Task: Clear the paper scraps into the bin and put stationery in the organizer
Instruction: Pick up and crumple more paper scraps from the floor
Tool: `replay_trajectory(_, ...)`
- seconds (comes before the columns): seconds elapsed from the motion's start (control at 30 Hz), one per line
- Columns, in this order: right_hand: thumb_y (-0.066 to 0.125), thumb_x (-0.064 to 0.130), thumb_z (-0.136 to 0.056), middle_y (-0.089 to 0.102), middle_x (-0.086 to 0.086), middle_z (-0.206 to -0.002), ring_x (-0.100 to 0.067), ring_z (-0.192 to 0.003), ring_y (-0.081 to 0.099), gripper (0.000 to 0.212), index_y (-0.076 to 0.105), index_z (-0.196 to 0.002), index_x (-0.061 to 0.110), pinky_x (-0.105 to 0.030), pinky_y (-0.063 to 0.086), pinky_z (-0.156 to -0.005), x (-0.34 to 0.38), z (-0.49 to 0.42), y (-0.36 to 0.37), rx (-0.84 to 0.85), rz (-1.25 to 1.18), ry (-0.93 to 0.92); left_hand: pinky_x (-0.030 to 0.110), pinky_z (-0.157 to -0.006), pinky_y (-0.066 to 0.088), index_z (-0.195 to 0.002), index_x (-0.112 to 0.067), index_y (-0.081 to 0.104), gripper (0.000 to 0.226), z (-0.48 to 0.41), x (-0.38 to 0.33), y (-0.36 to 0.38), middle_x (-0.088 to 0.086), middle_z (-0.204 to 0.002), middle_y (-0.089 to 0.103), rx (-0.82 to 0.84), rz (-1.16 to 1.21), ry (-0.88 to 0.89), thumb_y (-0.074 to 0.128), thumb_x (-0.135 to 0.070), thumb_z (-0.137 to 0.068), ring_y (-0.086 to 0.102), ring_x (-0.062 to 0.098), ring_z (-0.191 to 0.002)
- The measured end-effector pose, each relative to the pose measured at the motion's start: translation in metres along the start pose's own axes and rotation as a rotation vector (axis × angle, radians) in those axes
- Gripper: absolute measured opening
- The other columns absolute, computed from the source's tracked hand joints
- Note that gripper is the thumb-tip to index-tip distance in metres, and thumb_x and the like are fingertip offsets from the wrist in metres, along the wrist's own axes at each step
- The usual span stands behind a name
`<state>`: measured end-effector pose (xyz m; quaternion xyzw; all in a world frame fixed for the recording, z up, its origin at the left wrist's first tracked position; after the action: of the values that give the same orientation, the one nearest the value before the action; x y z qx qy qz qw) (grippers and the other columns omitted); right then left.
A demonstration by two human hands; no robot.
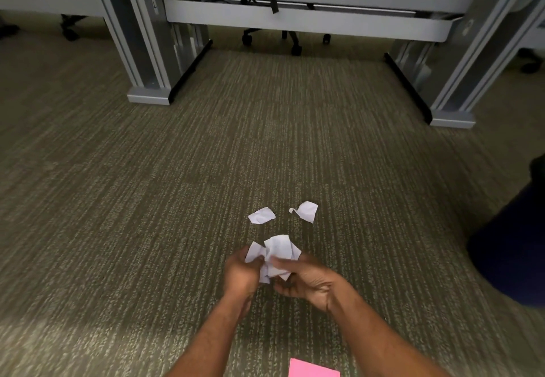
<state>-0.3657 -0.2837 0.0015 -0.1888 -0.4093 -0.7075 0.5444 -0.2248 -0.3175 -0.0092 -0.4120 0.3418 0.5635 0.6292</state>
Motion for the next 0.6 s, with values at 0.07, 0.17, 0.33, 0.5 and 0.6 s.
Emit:
replay_trajectory(0.07, 0.083, 0.042, -0.075, 0.074, -0.008, -0.104, -0.02, -0.092, 0.068, 0.049, 0.07, -0.115, 0.015, -0.037, 0.057, -0.077, 0.004, 0.001, 0.006, -0.116, -0.032, 0.02, 0.028, -0.048, 0.057, -0.099, -0.006, 0.07, 0.012, 0.004, -0.006, -0.003, 0.014, -0.087, 0.075, -0.004, -0.026, 0.031, 0.063, -0.001, -0.091, 0.073, 0.025, -0.071)
replay_trajectory(0.17, 0.077, 0.032, -0.083, 0.074, -0.012, -0.1, -0.023, -0.084, 0.069, 0.038, 0.068, -0.113, 0.01, -0.035, 0.058, -0.066, 0.006, 0.001, 0.014, -0.339, -0.055, -0.035, 0.044, -0.065, 0.064, -0.093, -0.01, 0.073, 0.011, 0.014, -0.017, -0.005, 0.013, -0.088, 0.077, 0.023, -0.005, 0.045, 0.064, -0.004, -0.089, 0.075, 0.028, -0.079)
replay_trajectory(0.33, 0.076, 0.02, -0.085, 0.073, -0.016, -0.106, -0.028, -0.089, 0.074, 0.031, 0.068, -0.11, 0.005, -0.03, 0.059, -0.055, 0.013, 0.028, 0.033, -0.456, -0.096, -0.077, 0.047, -0.079, 0.061, -0.096, -0.014, 0.072, 0.013, 0.04, -0.029, -0.019, 0.012, -0.094, 0.077, -0.001, 0.188, -0.05, 0.068, -0.003, -0.09, 0.075, 0.03, -0.088)
replay_trajectory(0.5, 0.073, 0.014, -0.087, 0.078, -0.011, -0.093, -0.022, -0.076, 0.076, 0.024, 0.069, -0.11, 0.006, -0.031, 0.061, -0.054, 0.031, 0.086, 0.066, -0.479, -0.135, -0.067, 0.041, -0.075, 0.057, -0.095, -0.015, 0.072, 0.017, 0.093, -0.058, -0.041, 0.009, -0.09, 0.077, -0.103, 0.396, -0.192, 0.065, 0.0, -0.092, 0.071, 0.023, -0.08)
replay_trajectory(0.6, 0.072, 0.013, -0.088, 0.078, -0.008, -0.094, -0.019, -0.075, 0.076, 0.023, 0.07, -0.11, 0.007, -0.033, 0.061, -0.056, 0.054, 0.129, 0.086, -0.508, -0.171, -0.084, 0.043, -0.078, 0.058, -0.096, -0.016, 0.072, 0.018, 0.129, -0.097, -0.056, 0.006, -0.089, 0.077, -0.116, 0.42, -0.219, 0.065, 0.0, -0.092, 0.071, 0.021, -0.08)
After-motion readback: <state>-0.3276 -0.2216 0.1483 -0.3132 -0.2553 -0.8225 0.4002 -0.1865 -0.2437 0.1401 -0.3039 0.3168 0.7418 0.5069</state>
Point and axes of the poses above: each hand's wrist, its own z-axis away from the middle knuckle, its own y-axis out of the palm, x = y × z, the point moved 2 cm from there along -z, towards the middle knuckle
